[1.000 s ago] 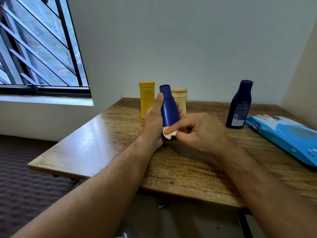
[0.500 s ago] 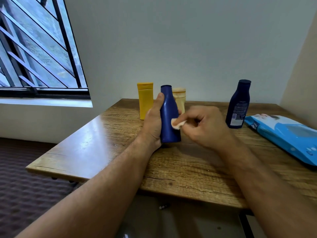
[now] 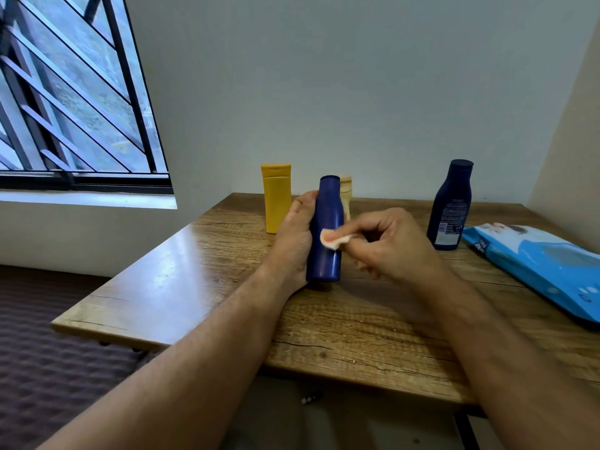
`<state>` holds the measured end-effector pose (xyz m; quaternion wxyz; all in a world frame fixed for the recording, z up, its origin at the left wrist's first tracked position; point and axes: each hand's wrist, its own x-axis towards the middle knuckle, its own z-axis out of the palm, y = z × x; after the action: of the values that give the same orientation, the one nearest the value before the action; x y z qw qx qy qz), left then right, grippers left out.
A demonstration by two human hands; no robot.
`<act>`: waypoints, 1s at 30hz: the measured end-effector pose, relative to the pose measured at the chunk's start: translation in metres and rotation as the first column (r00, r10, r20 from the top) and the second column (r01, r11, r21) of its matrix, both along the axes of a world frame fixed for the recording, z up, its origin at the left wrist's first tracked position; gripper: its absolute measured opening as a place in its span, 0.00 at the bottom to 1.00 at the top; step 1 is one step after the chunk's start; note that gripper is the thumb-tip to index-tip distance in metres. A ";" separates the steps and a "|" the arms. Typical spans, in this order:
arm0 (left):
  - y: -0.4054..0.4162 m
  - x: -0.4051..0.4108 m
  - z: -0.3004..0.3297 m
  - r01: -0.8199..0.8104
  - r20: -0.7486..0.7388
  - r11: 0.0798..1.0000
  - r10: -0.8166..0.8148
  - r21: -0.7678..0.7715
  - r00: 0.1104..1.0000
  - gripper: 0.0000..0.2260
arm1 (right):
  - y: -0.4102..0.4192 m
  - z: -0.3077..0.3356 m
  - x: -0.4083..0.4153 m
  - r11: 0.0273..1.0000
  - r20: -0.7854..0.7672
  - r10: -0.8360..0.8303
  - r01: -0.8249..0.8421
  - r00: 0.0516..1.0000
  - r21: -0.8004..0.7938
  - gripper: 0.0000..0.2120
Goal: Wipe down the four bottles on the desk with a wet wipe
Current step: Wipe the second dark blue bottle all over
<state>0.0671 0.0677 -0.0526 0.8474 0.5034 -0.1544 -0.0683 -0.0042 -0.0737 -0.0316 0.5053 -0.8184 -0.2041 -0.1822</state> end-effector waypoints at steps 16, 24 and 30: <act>-0.003 -0.001 -0.009 0.235 0.177 0.954 -0.267 0.184 0.947 0.31 | -0.011 -0.003 0.013 0.953 0.371 -0.290 0.300 0.882 0.034 0.10; -0.005 -0.002 -0.012 -0.139 0.443 0.898 -0.068 0.417 0.894 0.38 | -0.014 -0.003 0.013 0.908 0.424 -0.317 0.401 0.849 -0.124 0.10; -0.007 -0.003 -0.013 -0.418 0.668 0.814 0.050 0.404 0.742 0.37 | -0.012 -0.002 0.017 0.856 0.499 -0.442 0.516 0.745 -0.013 0.11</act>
<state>0.0646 0.0611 -0.0656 0.5744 0.7255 -0.3356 0.1761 0.0132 -0.0853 -0.0338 0.3116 -0.8074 -0.1184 -0.4868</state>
